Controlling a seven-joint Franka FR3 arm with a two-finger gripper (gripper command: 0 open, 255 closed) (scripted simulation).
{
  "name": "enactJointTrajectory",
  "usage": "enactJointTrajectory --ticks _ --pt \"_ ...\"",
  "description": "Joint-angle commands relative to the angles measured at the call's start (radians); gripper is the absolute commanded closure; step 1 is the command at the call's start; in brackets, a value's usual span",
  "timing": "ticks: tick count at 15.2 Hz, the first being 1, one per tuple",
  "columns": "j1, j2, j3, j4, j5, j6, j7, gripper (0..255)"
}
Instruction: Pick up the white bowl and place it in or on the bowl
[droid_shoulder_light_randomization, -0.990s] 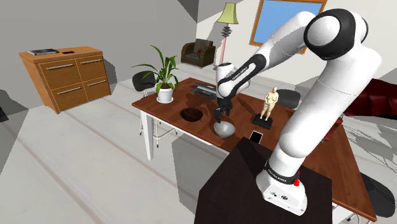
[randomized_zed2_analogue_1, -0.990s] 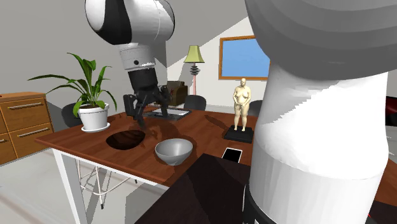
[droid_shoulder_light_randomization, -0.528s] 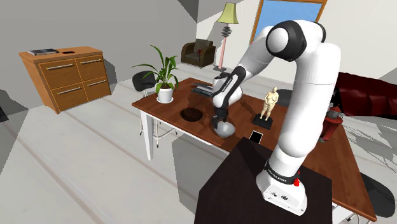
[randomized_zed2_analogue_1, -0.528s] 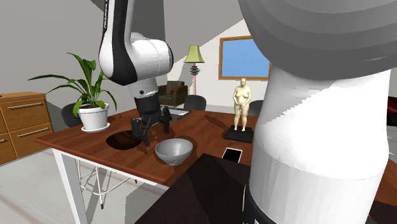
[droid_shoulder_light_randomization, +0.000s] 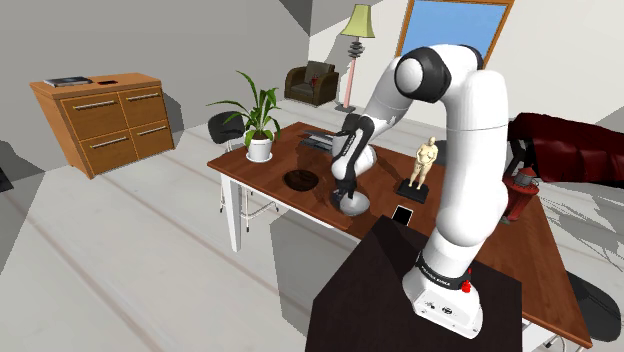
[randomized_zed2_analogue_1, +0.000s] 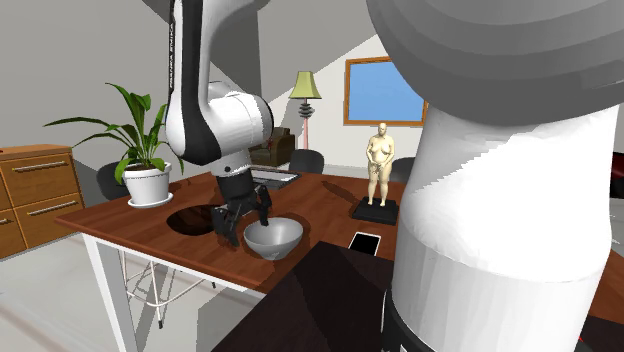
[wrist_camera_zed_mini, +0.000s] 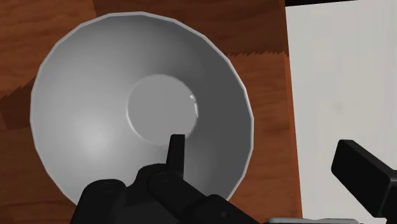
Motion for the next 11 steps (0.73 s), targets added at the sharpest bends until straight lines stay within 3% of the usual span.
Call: enactJointTrajectory --ticks 1,9,10,11 --pt "-0.008 0.035 0.002 0.001 0.003 0.034 -0.003 0" --pt "-0.008 0.034 0.003 0.001 0.003 0.034 -0.003 0" --pt "-0.008 0.034 0.003 0.001 0.003 0.034 -0.003 255" --pt "-0.008 0.034 0.003 0.001 0.003 0.034 -0.003 255"
